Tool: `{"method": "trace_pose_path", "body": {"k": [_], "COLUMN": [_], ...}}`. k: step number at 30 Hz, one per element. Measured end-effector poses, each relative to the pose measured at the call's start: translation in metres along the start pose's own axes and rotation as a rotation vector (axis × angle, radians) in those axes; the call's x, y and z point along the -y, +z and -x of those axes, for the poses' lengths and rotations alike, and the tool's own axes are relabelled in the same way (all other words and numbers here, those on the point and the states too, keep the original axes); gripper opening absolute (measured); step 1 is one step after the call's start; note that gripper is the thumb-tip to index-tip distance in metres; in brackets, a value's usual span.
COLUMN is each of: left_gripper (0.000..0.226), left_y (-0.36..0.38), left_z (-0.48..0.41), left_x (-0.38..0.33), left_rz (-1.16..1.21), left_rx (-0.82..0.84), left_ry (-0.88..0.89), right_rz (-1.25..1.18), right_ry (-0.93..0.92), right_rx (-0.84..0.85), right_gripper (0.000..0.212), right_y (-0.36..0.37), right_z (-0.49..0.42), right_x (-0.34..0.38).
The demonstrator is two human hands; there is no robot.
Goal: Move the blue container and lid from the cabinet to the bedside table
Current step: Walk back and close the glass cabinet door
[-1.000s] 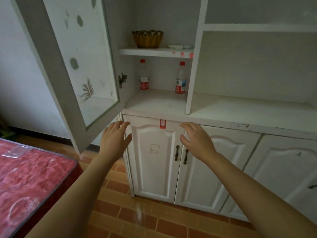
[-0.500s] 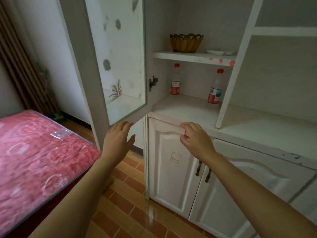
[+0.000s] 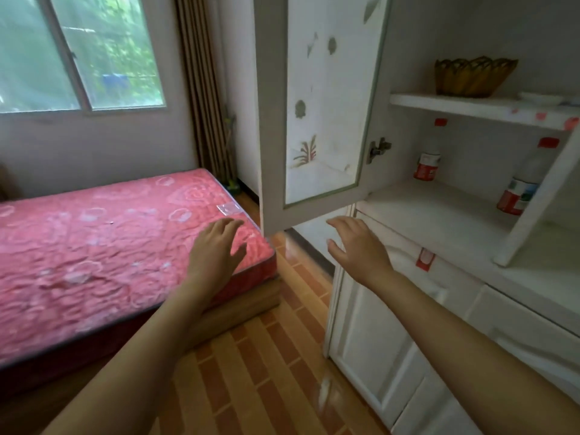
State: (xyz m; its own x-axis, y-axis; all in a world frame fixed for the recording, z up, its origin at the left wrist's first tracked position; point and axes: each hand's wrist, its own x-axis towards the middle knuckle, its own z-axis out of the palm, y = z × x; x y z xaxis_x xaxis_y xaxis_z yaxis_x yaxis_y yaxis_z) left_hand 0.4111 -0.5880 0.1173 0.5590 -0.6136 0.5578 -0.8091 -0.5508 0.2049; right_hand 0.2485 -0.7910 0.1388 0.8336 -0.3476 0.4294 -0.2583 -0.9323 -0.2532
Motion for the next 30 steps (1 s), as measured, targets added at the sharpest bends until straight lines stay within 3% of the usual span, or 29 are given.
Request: {"method": "trace_pose_path", "body": {"k": [6,21,30], "left_gripper": [0.045,0.045,0.074], "left_y": [-0.011,-0.007,0.016], "left_z": [0.002,-0.073,-0.140], "left_x": [0.009,0.029,0.020], "left_rz": [-0.040,0.020,0.085], "left_rx": [-0.003,-0.059,0.035], "left_ry": [-0.049,0.003,0.073], "right_rz": [0.000,0.052,0.145], "right_ry": [-0.050,0.023,0.139], "right_rx": [-0.010,-0.003,-0.027], "right_gripper": [0.037,0.039,0.039], "right_y": [-0.006,-0.002,-0.003], "right_z": [-0.014,-0.047,-0.054], "right_x": [0.006,-0.001,-0.017]}}
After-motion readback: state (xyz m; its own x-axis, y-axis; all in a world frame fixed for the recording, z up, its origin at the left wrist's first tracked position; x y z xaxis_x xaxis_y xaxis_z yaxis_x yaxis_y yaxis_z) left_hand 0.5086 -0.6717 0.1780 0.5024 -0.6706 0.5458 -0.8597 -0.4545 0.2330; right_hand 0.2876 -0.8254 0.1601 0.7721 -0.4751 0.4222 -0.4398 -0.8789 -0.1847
